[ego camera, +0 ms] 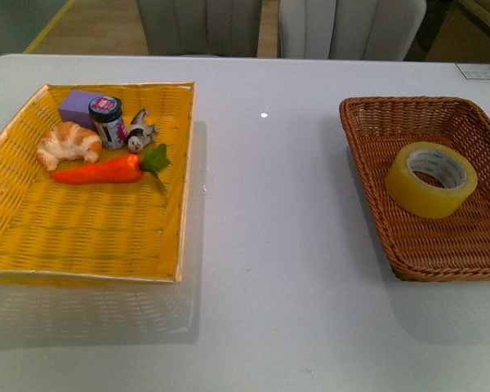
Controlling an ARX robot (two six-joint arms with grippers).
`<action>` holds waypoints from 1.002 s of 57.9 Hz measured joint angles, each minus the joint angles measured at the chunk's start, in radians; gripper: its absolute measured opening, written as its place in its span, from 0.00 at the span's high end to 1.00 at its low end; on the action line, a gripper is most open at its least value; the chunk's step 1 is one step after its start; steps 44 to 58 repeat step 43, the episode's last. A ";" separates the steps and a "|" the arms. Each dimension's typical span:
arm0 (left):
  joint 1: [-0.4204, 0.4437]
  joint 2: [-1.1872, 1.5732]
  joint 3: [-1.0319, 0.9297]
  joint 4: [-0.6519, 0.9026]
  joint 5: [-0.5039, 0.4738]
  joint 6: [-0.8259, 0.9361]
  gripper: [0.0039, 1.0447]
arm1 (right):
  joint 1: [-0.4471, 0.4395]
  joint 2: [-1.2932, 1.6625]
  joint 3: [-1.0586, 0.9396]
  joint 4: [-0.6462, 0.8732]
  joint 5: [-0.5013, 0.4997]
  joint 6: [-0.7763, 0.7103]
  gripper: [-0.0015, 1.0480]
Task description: Move tape to another basket
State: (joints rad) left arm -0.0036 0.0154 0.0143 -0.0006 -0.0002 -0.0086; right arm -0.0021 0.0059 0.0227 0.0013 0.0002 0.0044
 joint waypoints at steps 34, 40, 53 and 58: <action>0.000 0.000 0.000 0.000 0.000 0.002 0.08 | 0.000 0.000 0.000 0.000 0.000 0.000 0.09; 0.000 0.000 0.000 0.000 0.000 0.002 0.08 | 0.000 0.000 0.000 0.000 0.000 0.000 0.09; 0.000 0.000 0.000 0.000 0.000 0.002 0.08 | 0.000 0.000 0.000 0.000 0.000 0.000 0.09; 0.000 0.000 0.000 0.000 0.000 0.002 0.08 | 0.000 0.000 0.000 0.000 0.000 0.000 0.09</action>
